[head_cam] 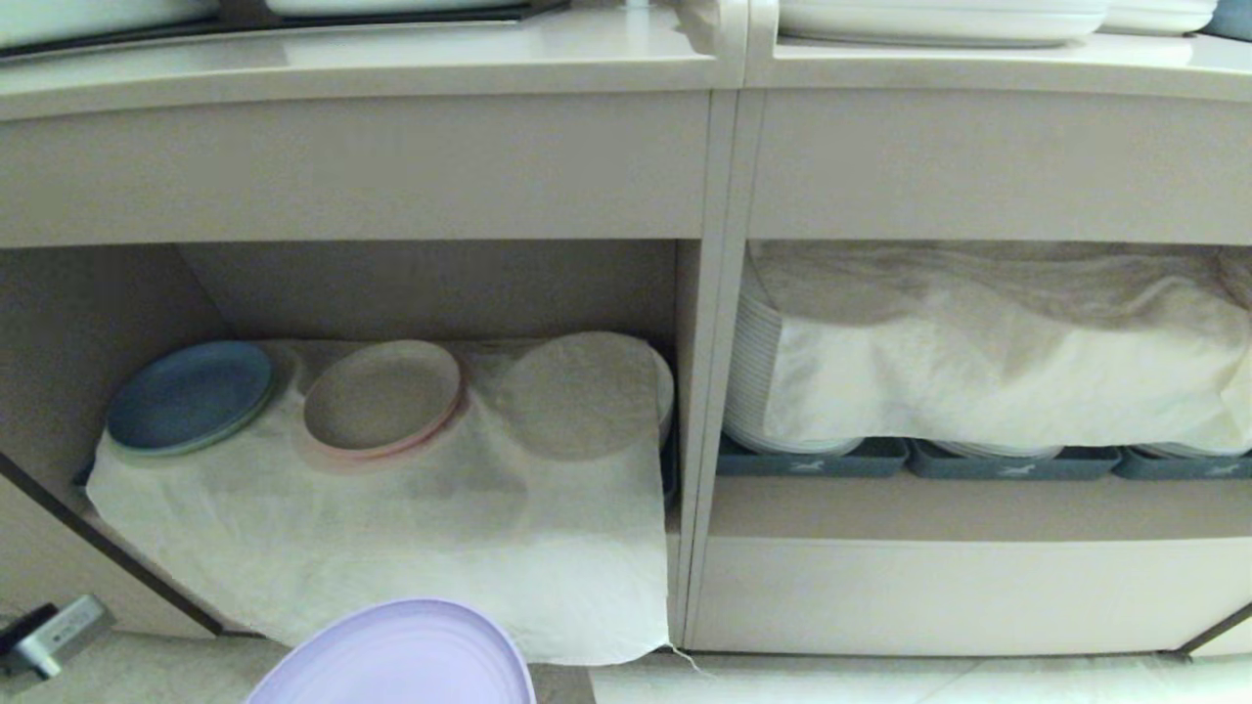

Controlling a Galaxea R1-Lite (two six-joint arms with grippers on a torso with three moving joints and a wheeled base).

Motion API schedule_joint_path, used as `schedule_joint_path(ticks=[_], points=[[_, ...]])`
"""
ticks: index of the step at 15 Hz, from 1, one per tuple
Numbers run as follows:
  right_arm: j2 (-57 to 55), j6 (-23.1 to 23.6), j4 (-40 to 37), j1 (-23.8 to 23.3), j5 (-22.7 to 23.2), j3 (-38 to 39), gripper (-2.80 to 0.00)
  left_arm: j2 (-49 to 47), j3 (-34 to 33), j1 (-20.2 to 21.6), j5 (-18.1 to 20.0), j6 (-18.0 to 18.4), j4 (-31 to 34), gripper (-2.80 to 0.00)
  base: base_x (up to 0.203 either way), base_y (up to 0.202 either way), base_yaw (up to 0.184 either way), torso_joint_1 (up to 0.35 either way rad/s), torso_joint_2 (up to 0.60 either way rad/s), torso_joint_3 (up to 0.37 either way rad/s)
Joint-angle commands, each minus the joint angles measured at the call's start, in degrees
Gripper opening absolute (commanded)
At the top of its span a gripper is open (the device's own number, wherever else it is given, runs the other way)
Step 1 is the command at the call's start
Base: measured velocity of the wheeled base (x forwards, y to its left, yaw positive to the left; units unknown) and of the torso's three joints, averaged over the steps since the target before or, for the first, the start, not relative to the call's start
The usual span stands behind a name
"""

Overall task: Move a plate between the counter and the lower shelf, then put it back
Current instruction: Put the plate in the cupboard

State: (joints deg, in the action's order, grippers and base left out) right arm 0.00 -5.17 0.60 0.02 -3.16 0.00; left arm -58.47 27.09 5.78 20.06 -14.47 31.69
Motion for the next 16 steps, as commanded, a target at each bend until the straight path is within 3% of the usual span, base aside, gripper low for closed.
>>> schedule_joint_path(ticks=[1,6,13,16], points=[[0.0,0.0,0.0,0.0,0.0,0.0,-2.80,-1.7,-0.2,0.0,0.2,-1.7,-3.3,-2.80,0.000,0.000,0.000,0.000,0.00,0.000],[0.0,0.0,0.0,0.0,0.0,0.0,-2.80,-11.2,0.5,-0.5,0.1,-3.7,-14.9,-2.80,0.000,0.000,0.000,0.000,0.00,0.000],[0.0,0.0,0.0,0.1,0.0,0.0,-2.80,-13.1,0.9,-4.0,0.1,-3.5,-16.7,-2.80,0.000,0.000,0.000,0.000,0.00,0.000],[0.0,0.0,0.0,0.0,0.0,0.0,-2.80,-14.4,0.3,-6.0,0.0,-3.8,-20.7,-2.80,0.000,0.000,0.000,0.000,0.00,0.000]])
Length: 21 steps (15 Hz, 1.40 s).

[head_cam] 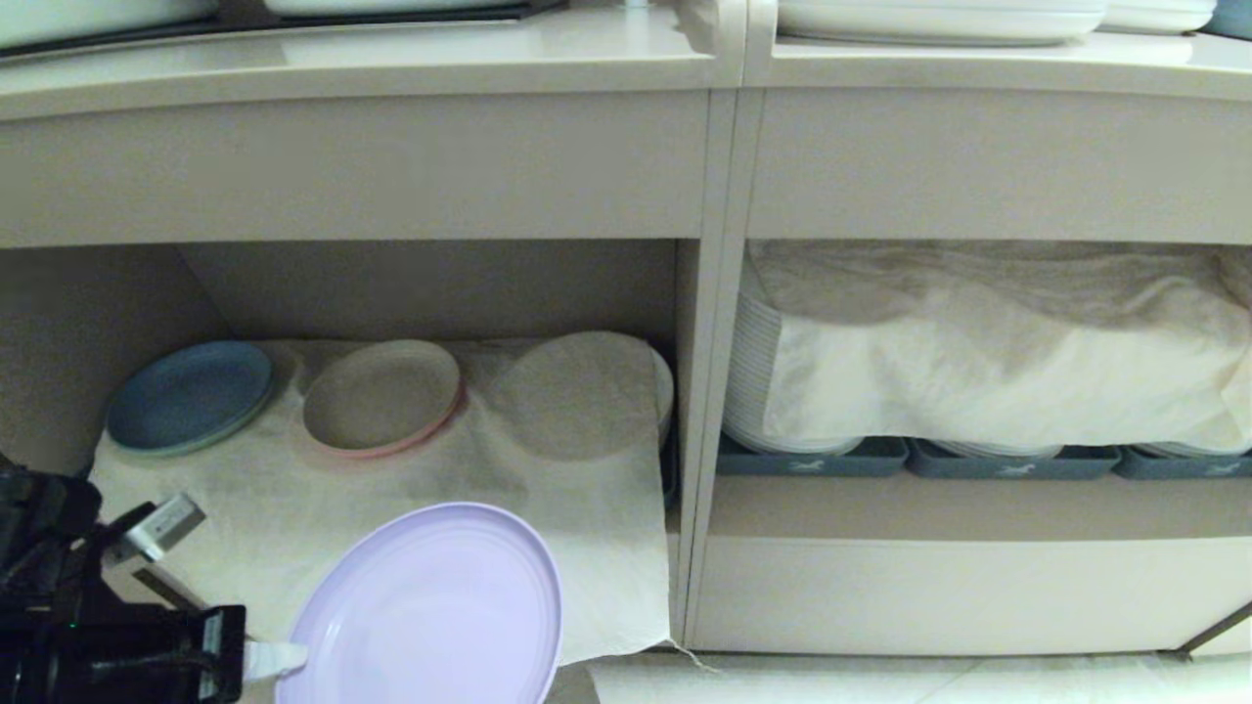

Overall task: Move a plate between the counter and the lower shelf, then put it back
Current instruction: Put the plate in the cupboard

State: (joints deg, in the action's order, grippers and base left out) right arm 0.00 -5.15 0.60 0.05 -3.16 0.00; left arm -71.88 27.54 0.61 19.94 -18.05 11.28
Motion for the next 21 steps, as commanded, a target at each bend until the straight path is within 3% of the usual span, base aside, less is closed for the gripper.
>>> schedule_joint_path(ticks=[1,10,17,21], points=[[0.0,0.0,0.0,0.0,0.0,0.0,-2.80,-1.5,-0.1,-1.5,0.1,-0.3,-0.5,-2.80,0.000,0.000,0.000,0.000,0.00,0.000],[0.0,0.0,0.0,0.0,0.0,0.0,-2.80,-11.0,1.2,-4.5,-0.4,-1.7,-10.6,-2.80,0.000,0.000,0.000,0.000,0.00,0.000],[0.0,0.0,0.0,0.0,0.0,0.0,-2.80,-21.1,9.8,-8.7,-4.1,-9.7,-13.5,-2.80,0.000,0.000,0.000,0.000,0.00,0.000],[0.0,0.0,0.0,0.0,0.0,0.0,-2.80,-24.8,11.0,-9.3,-6.5,-15.8,-19.7,-2.80,0.000,0.000,0.000,0.000,0.00,0.000]])
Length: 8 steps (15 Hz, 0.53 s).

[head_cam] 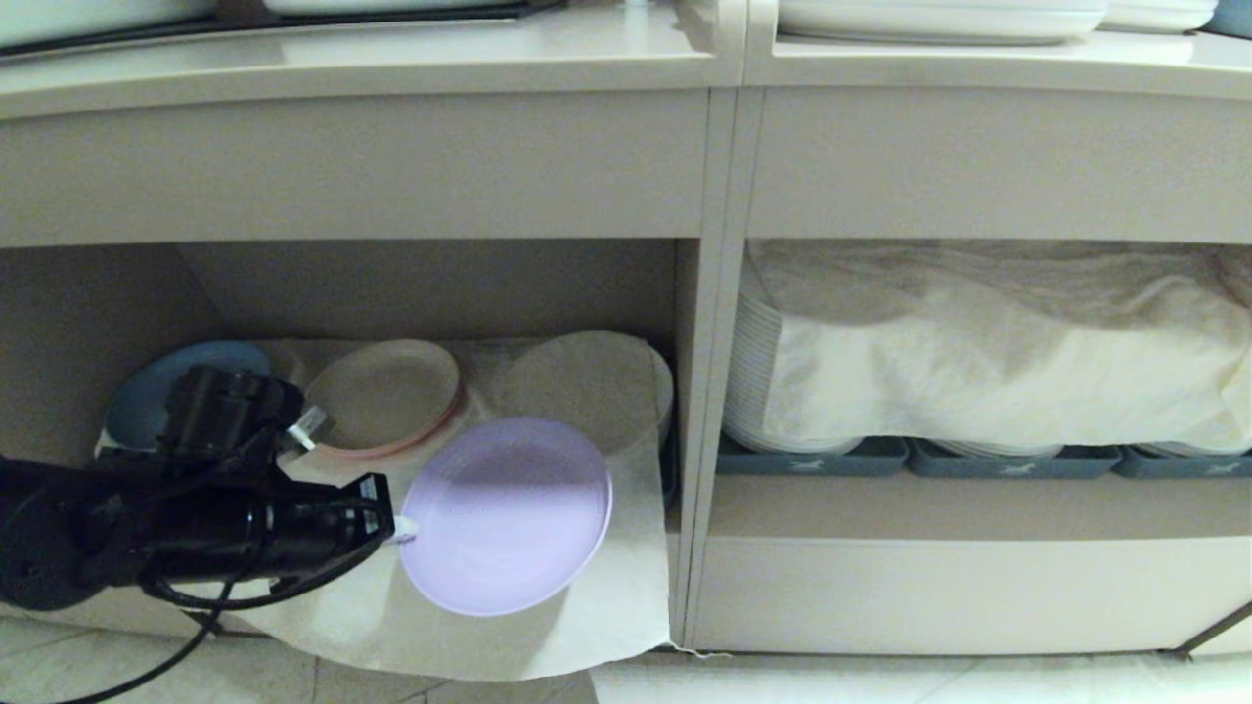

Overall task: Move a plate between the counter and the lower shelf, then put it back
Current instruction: Put the plate in the cupboard

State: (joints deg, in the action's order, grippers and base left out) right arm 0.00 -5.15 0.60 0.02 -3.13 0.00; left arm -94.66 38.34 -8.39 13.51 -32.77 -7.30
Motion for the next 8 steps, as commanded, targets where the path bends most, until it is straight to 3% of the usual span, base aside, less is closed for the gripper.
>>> schedule_joint_path(ticks=[1,5,8], points=[[0.0,0.0,0.0,0.0,0.0,0.0,-2.80,-2.4,0.2,-0.4,-0.1,-2.9,-2.2,-2.80,0.000,0.000,0.000,0.000,0.00,0.000],[0.0,0.0,0.0,0.1,0.1,0.0,-2.80,-4.5,0.3,-1.9,-1.9,-8.5,-7.5,-2.80,0.000,0.000,0.000,0.000,0.00,0.000],[0.0,0.0,0.0,0.0,0.0,0.0,-2.80,-4.9,0.7,-3.0,-2.3,-10.0,-9.2,-2.80,0.000,0.000,0.000,0.000,0.00,0.000]])
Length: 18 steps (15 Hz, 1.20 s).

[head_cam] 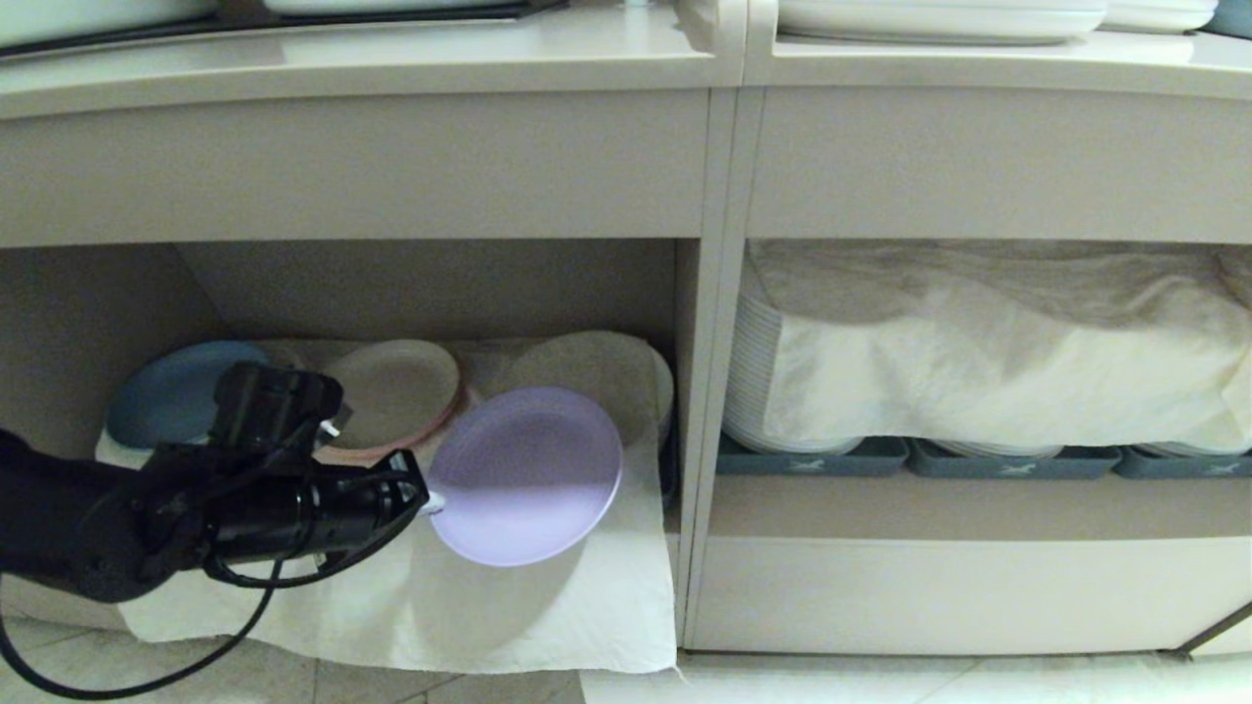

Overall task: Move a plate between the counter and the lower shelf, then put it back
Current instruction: Put the plate in the cupboard

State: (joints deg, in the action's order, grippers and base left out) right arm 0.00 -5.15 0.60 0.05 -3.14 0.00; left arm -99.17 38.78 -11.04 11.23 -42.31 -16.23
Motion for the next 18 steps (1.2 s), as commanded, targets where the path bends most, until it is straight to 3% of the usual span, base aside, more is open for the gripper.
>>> schedule_joint_path(ticks=[1,4,14,18], points=[[0.0,0.0,0.0,0.0,0.0,0.0,-2.80,-1.1,1.0,-0.7,-0.5,-1.4,-0.4,-2.80,0.000,0.000,0.000,0.000,0.00,0.000],[0.0,0.0,0.0,0.0,0.0,0.0,-2.80,-3.5,4.6,-1.5,-3.3,-3.7,-0.4,-2.80,0.000,0.000,0.000,0.000,0.00,0.000],[0.0,0.0,0.0,0.0,0.0,0.0,-2.80,-9.6,13.4,-1.8,-4.9,-3.9,0.1,-2.80,0.000,0.000,0.000,0.000,0.00,0.000],[0.0,0.0,0.0,0.0,0.0,0.0,-2.80,-10.6,15.5,-2.4,-6.4,-6.3,-0.3,-2.80,0.000,0.000,0.000,0.000,0.00,0.000]])
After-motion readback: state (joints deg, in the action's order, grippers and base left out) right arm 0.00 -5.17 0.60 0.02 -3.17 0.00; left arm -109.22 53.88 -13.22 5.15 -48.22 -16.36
